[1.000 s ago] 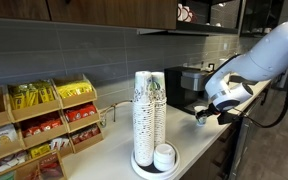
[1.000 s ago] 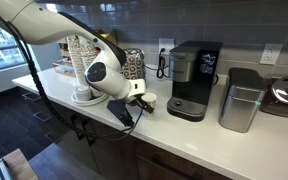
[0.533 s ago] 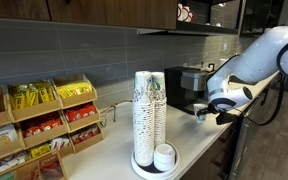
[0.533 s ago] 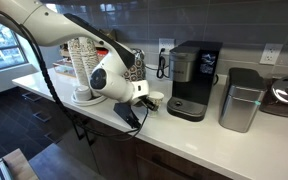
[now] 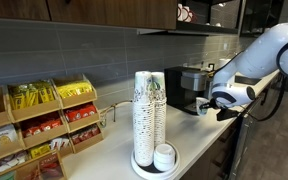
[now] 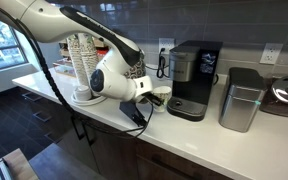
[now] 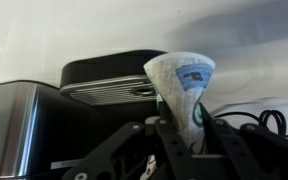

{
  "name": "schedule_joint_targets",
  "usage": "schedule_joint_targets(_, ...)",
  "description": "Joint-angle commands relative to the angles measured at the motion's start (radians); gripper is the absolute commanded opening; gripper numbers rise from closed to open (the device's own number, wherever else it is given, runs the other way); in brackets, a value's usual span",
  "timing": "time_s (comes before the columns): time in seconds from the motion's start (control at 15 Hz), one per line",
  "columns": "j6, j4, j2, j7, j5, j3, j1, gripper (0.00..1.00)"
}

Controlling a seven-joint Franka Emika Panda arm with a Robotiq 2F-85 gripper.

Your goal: Put the cup on the espresso machine

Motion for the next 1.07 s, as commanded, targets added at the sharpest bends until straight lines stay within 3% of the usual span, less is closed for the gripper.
schedule_joint_targets(0.0,-0.05,0.019,0.032,-0.068,0.098,-0.017,0.0,0.24)
schedule_joint_targets(0.13,-0.061,0.043,0.057,-0.088,0.144,-0.02,-0.003,0.14)
schedule_joint_targets(0.33,-0.078,0.082,0.094,-0.111,0.201,-0.028,-0.006,0.11)
schedule_joint_targets(1.0,-0.077,0.24,0.245,-0.083,0.257,-0.033,-0.053,0.16)
